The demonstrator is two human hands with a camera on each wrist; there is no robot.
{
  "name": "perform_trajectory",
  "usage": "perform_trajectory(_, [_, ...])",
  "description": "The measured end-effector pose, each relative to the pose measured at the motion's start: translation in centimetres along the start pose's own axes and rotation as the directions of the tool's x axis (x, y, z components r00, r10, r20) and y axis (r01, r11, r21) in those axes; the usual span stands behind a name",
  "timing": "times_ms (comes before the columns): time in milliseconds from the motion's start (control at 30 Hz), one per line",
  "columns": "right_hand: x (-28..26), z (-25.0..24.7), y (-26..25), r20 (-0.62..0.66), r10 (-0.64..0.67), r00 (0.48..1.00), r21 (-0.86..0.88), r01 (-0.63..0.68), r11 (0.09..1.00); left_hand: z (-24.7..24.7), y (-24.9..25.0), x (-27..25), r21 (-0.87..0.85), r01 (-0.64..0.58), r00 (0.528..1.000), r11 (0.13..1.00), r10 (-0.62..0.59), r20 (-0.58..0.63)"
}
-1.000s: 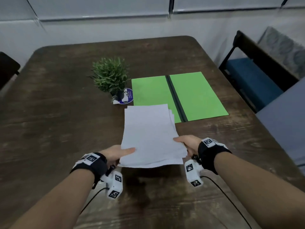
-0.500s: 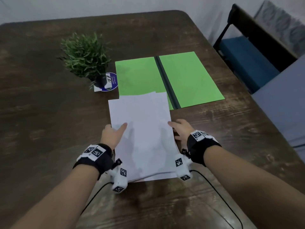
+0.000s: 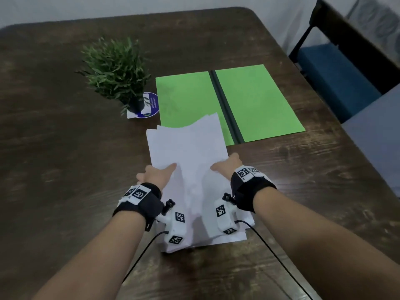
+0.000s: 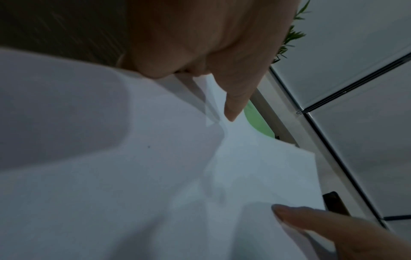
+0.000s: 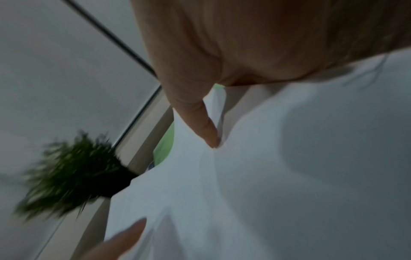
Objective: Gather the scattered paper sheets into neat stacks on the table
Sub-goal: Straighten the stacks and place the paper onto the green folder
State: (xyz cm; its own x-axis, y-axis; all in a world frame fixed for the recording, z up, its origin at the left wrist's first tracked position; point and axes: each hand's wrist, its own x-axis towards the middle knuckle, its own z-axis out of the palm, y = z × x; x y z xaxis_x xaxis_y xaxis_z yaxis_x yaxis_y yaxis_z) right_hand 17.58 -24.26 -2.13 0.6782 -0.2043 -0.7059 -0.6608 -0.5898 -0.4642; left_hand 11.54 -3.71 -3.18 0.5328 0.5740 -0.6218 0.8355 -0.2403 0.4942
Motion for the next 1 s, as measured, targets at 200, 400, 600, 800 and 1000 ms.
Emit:
perform_trajectory(200, [0.3,-1.0,1.0,0.1,-0.007,0.995,0.179,-0.012,0.984,-0.4,0.7,-1.4,-0.265,-0.061,0.993,0.962,0.084,0.078])
perform_trajectory(400, [-3.6,-2.1,1.5,-0.006,-0.204,0.979,0.411,0.189,0.892,-1.2,0.0,-4.5,-0.454,-0.125,0.991,0.882,0.13,-0.019])
perform_trajectory(600, [-8.4,-4.6,-1.4,-0.053,-0.488,0.871,0.582,0.424,0.694,-5.7,1.8,-9.0,-0.637,-0.35,0.925,0.687,0.361,-0.119])
perform_trajectory(800, [-11.9,-6.5,-3.0,-0.003,-0.548,0.837,0.615,0.434,0.659,-9.2,2.1,-12.7,-0.667,-0.448,0.829,0.595,0.557,-0.06])
perform_trajectory(1000, [-13.6,-9.2,-3.7,-0.041,-0.636,0.771,0.588,0.533,0.608,-10.9,2.8,-13.9,-0.57,-0.552,0.77,0.608,0.635,-0.068])
